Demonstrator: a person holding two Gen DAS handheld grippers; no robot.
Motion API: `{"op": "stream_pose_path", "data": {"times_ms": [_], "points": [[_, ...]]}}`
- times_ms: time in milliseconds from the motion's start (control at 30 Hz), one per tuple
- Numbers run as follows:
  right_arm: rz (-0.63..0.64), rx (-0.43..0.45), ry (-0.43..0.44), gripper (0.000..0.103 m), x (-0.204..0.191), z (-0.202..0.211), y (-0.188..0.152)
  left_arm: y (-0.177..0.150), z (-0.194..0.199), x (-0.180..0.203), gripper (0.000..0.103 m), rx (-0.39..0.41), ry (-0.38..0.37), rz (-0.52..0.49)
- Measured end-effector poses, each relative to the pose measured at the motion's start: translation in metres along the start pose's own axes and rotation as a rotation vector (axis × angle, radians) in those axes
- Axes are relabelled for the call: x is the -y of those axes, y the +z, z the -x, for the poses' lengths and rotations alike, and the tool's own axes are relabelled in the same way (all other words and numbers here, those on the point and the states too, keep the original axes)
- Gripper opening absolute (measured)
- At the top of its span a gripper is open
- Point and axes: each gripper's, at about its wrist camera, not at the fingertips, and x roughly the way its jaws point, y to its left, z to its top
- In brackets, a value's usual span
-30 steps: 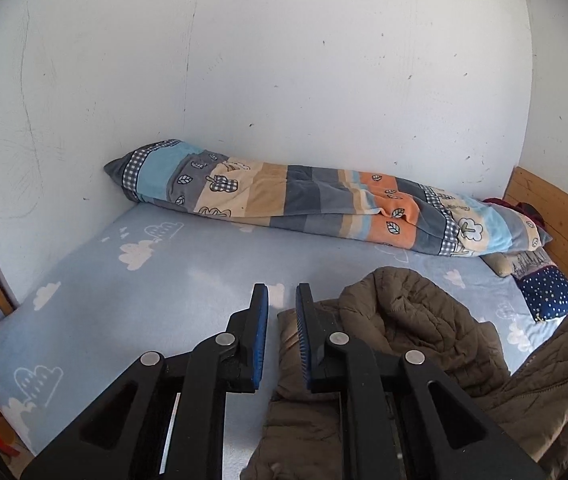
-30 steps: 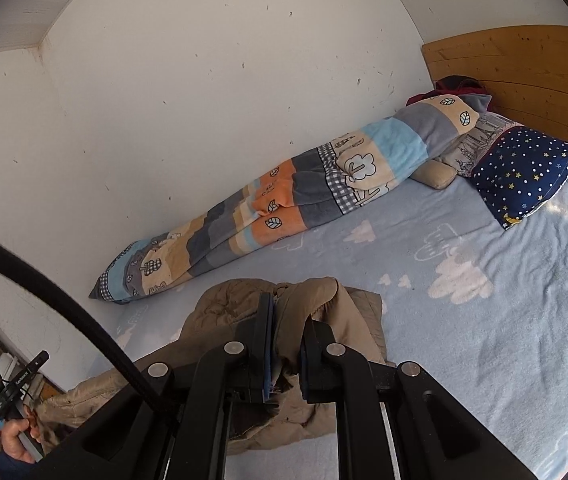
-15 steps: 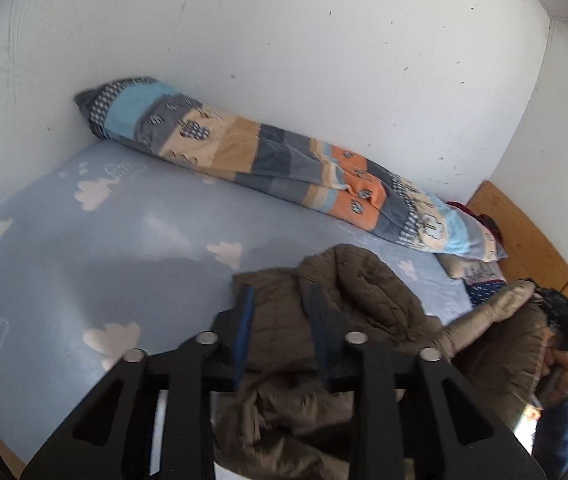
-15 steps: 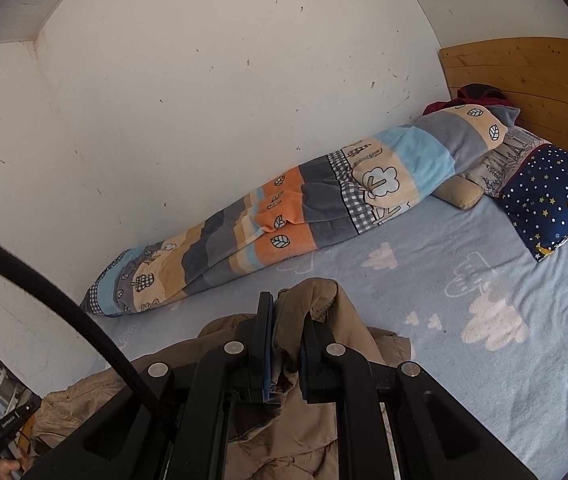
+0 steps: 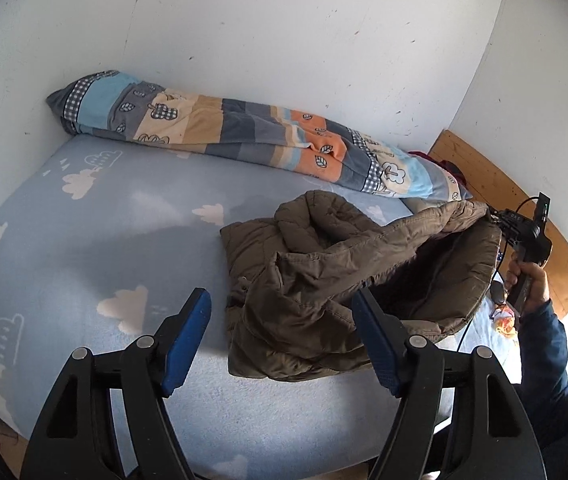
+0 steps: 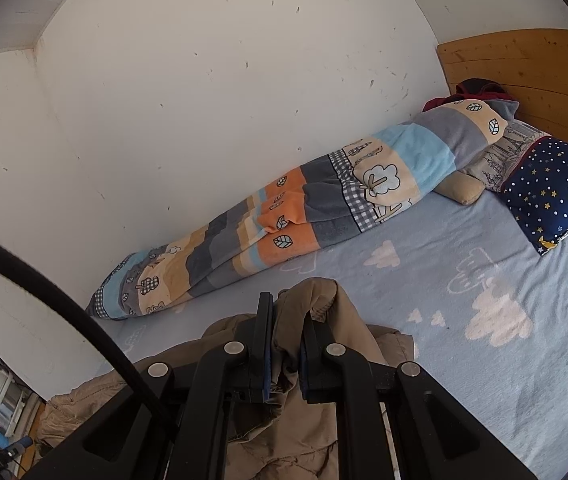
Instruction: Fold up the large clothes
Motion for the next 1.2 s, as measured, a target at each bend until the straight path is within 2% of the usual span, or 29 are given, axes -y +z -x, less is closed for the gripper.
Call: {"op": "stream_pose_path", "data": {"times_ms": [67, 167, 300, 433, 533, 667, 733, 767, 800, 833, 900, 1000, 1200], "points": [[0.002, 0.002, -0.001, 0.010, -0.001, 0.000, -0.001, 0.002, -0.006, 0.000, 0.072, -0.015, -0.018, -0.007], [0.005, 0.002, 0.004, 0.010, -0.001, 0.001, -0.001, 0.002, -0.011, 0.012, 0.072, -0.070, -0.092, -0.122], [0.004, -0.003, 0.004, 0.010, 0.000, 0.002, -0.003, -0.012, -0.003, 0.023, 0.072, -0.081, -0.091, -0.326], [-0.010, -0.010, 0.005, 0.011, 0.002, 0.001, -0.005, -0.026, -0.010, 0.028, 0.072, -0.055, 0.013, -0.522], [-0.009, -0.010, 0.008, 0.011, 0.000, 0.001, -0.005, -0.023, -0.024, 0.028, 0.072, -0.031, 0.025, -0.586], [-0.007, -0.015, 0.004, 0.011, 0.000, -0.001, -0.006, -0.012, -0.042, 0.031, 0.072, -0.040, -0.024, -0.656], [-0.013, -0.018, 0.003, 0.011, 0.002, -0.002, -0.006, -0.004, -0.048, 0.027, 0.072, -0.047, -0.061, -0.659], [-0.019, -0.020, 0.003, 0.011, 0.004, -0.002, -0.005, 0.001, -0.049, 0.024, 0.069, -0.049, -0.092, -0.642], [-0.029, -0.023, 0.007, 0.011, 0.007, -0.003, -0.005, 0.005, -0.049, 0.019, 0.058, -0.050, -0.128, -0.619], [-0.039, -0.025, 0.011, 0.011, 0.010, -0.003, -0.005, 0.011, -0.049, 0.015, 0.051, -0.054, -0.166, -0.591], [-0.053, -0.028, 0.014, 0.011, 0.013, -0.004, -0.005, 0.018, -0.053, 0.008, 0.028, -0.066, -0.181, -0.536], [-0.065, -0.031, 0.021, 0.011, 0.016, -0.006, -0.005, 0.017, -0.059, 0.006, 0.018, -0.050, -0.105, -0.504], [-0.077, -0.024, 0.018, 0.011, 0.018, -0.008, -0.004, 0.023, -0.066, 0.007, 0.015, 0.026, 0.030, -0.402]]}}
